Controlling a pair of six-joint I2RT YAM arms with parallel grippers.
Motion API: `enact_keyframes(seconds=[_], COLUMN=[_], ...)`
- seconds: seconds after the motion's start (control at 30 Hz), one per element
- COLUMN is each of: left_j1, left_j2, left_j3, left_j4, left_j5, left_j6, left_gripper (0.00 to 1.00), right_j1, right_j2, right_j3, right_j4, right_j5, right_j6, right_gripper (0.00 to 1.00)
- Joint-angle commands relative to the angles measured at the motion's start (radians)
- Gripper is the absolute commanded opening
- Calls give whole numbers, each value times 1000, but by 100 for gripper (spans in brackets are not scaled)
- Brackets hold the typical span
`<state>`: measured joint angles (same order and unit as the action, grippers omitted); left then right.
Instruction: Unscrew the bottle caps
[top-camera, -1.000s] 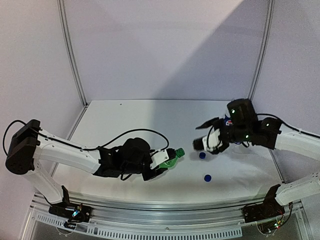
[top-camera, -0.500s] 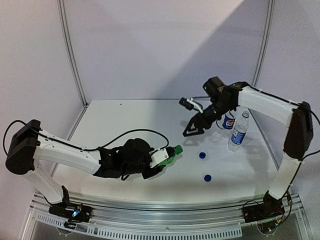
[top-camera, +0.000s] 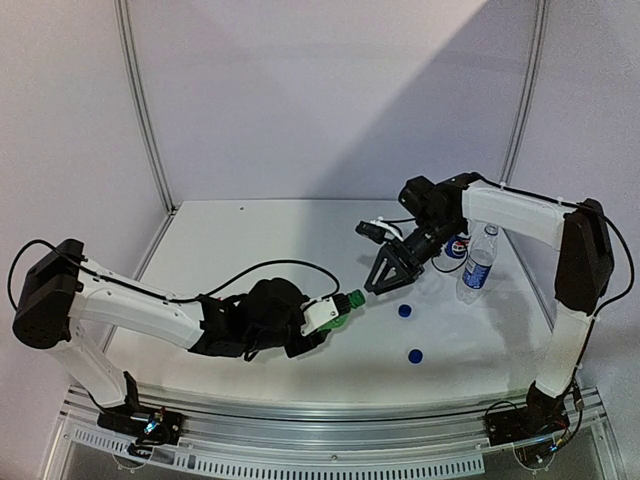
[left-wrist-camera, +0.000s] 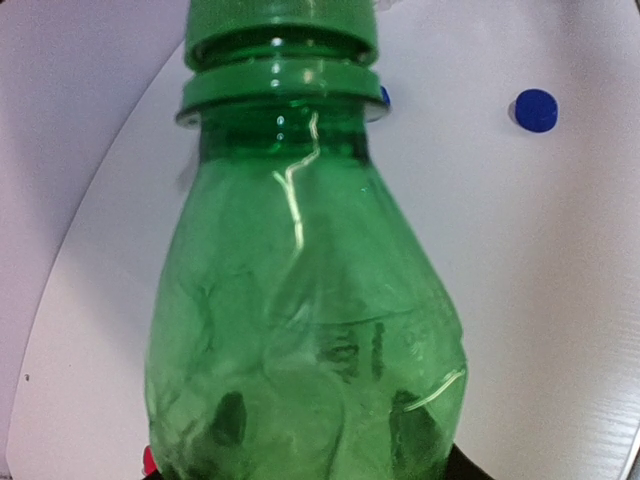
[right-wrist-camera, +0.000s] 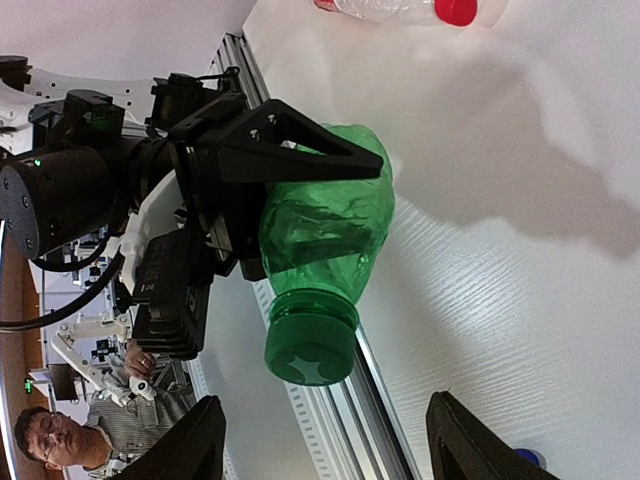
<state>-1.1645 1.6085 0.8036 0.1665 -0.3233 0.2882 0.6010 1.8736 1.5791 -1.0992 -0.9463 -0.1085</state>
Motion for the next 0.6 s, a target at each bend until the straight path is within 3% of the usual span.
enact_keyframes(seconds=[0.0, 0.57], left_j1=[-12, -14], left_j2=[18, 14], left_j3=[23, 24], left_j4=[5, 1], left_j5=[-1, 1], left_j6=[8, 8], left_gripper=[41, 41], right_j1=[32, 52], right_j2=[27, 68], right_j3=[31, 67], right_j4=[10, 7], right_j5=[-11, 24], right_j6=[21, 27], right_gripper=[69, 57])
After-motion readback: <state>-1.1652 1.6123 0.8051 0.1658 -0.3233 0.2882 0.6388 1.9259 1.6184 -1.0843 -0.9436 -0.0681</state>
